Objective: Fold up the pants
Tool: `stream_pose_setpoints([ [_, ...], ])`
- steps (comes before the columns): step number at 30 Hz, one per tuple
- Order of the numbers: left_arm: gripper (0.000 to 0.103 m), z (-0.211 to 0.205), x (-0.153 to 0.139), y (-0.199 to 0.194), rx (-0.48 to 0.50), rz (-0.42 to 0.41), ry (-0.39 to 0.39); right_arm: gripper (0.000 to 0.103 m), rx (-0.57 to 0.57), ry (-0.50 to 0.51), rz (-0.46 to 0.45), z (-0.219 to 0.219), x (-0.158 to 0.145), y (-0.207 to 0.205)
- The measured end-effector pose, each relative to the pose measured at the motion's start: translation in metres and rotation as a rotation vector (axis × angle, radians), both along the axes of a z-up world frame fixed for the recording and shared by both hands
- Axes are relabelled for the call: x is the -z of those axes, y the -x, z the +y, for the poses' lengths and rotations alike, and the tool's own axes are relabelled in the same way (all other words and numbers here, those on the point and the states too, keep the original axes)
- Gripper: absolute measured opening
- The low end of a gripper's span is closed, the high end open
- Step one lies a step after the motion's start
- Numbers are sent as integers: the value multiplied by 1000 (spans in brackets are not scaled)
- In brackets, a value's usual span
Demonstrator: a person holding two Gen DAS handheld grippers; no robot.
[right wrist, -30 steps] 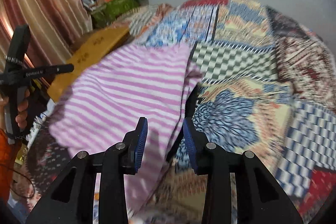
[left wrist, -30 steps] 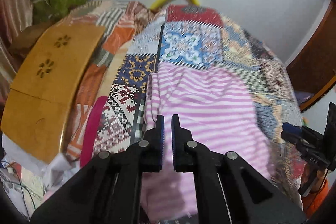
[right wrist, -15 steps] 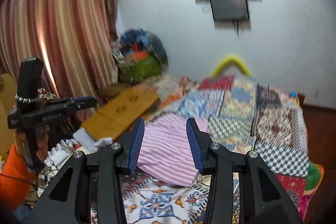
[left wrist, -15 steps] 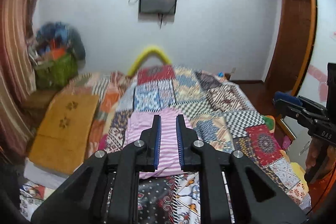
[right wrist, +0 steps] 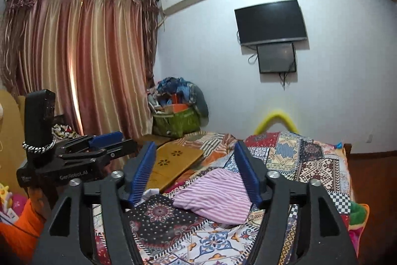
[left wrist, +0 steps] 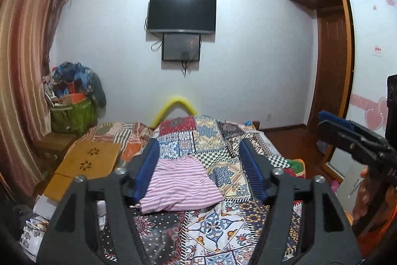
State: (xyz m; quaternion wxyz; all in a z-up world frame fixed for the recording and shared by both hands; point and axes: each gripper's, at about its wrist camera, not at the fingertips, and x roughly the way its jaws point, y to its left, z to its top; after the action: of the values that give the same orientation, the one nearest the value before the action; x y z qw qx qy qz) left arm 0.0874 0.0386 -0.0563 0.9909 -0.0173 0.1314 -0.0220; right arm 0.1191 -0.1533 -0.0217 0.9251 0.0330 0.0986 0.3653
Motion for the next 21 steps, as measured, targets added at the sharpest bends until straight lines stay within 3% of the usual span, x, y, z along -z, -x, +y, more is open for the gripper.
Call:
stream_pose_setpoints([
  [5,97,-7,-6,26,-28,-54,-8,84,39,-15,-6,0,-1,8],
  [7,100,-7,-7,34,-33,-66,-6,87,55,-17,-9,-1,-1,8],
  [14,103,-12,-9,52,-56,-95,-14,102,97,-13,-37,-4,-4,18],
  [21,103,-13,-9,57,-62,-107,-23,102,109,-6,-68,-5,-3,27],
])
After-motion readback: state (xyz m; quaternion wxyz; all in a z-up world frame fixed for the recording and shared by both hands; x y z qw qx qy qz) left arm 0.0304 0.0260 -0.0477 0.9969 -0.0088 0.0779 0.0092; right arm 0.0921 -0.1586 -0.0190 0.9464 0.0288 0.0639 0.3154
